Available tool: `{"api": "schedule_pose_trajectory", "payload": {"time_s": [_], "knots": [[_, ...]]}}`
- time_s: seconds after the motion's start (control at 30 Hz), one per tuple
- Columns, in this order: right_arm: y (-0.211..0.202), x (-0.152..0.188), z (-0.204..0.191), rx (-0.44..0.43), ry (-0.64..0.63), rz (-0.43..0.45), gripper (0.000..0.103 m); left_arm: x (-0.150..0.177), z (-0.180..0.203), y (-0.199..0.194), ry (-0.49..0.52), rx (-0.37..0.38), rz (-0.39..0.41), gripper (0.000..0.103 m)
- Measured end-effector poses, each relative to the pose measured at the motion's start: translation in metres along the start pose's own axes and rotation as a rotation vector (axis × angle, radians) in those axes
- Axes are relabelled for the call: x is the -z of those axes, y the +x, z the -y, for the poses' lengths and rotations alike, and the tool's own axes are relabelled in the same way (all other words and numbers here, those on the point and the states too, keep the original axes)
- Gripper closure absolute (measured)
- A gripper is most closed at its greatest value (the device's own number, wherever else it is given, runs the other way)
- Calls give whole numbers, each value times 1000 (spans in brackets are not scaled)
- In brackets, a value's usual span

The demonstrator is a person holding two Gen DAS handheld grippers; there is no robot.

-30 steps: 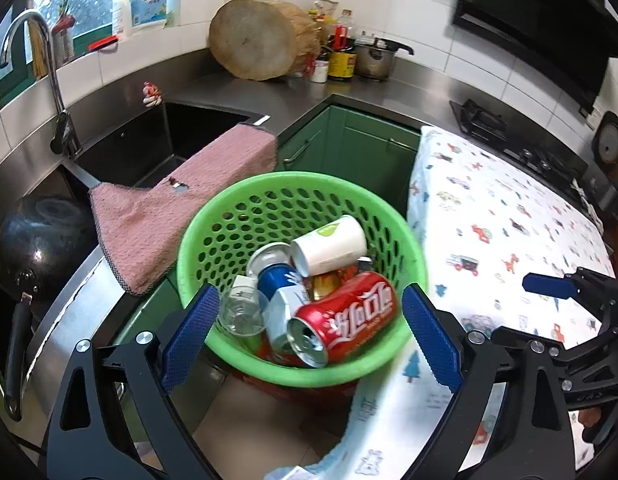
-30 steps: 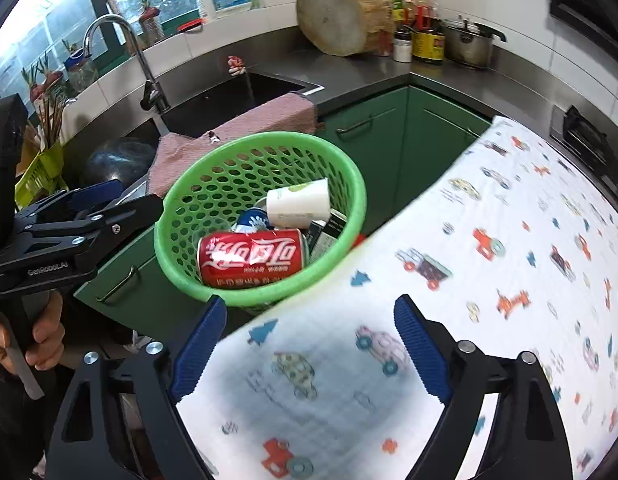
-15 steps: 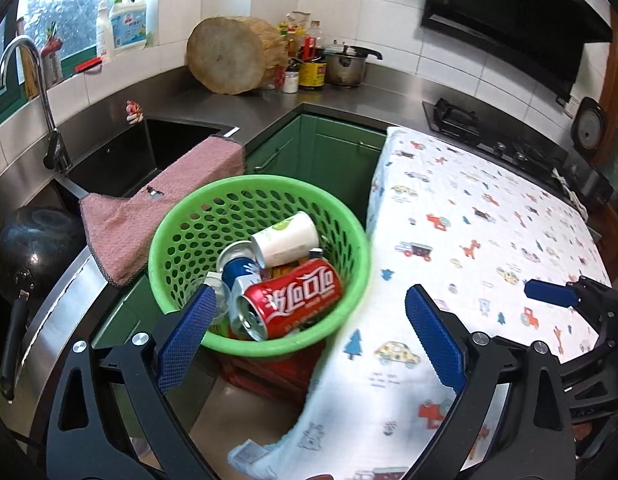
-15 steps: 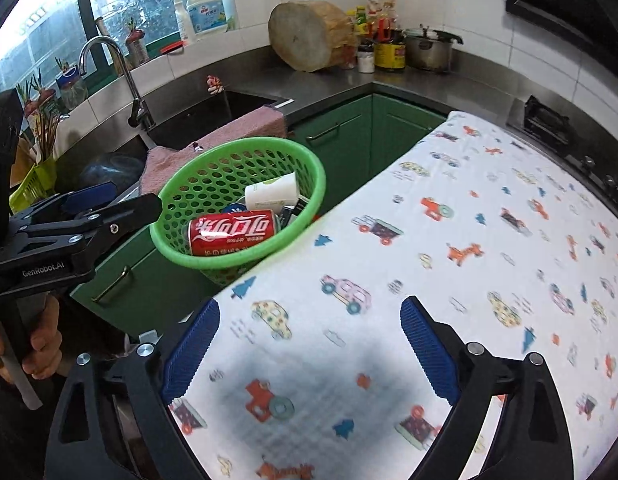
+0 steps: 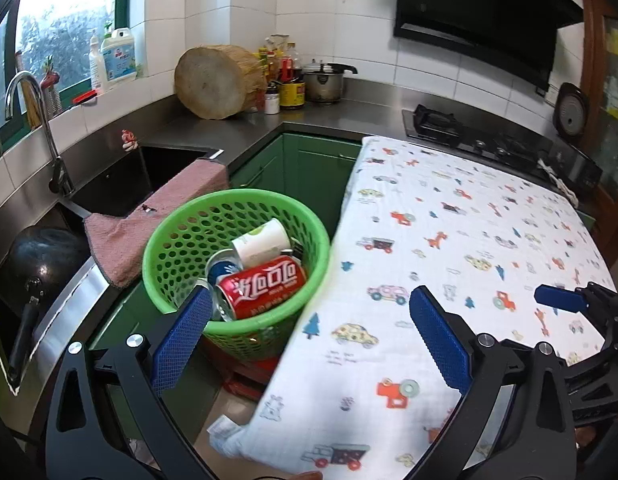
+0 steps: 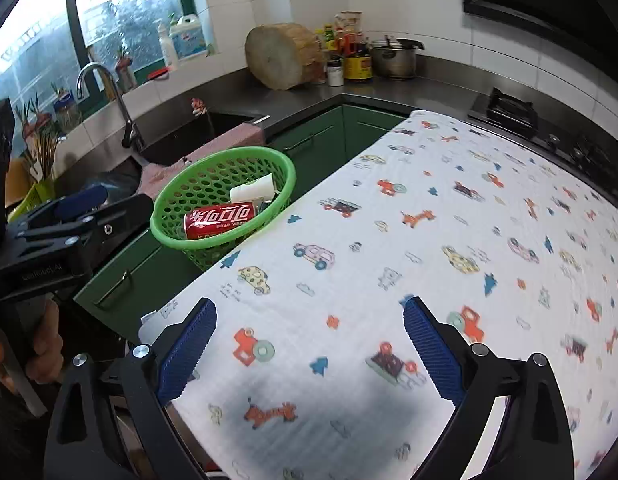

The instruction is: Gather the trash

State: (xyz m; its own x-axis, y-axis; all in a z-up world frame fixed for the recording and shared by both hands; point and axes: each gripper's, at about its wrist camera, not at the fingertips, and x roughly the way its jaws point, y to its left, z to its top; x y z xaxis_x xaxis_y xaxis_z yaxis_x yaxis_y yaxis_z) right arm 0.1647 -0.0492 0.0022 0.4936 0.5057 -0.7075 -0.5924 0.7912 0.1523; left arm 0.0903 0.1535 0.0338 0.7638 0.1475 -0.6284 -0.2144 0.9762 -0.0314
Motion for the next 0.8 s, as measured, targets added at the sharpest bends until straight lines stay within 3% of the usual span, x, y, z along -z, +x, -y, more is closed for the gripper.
{"api": "schedule_pose_trajectory", "payload": {"time_s": [0.27,0.43,0.8], "knots": [[-22,24,12,30,60,28,11,20,16,-7,15,17,-6,5],[-34,36,10,114,37,56,10,35,20,-9,30,8,-22,5],[-36,55,18,116,93,60,9,50,19,-17,31,6,-25,5]]}}
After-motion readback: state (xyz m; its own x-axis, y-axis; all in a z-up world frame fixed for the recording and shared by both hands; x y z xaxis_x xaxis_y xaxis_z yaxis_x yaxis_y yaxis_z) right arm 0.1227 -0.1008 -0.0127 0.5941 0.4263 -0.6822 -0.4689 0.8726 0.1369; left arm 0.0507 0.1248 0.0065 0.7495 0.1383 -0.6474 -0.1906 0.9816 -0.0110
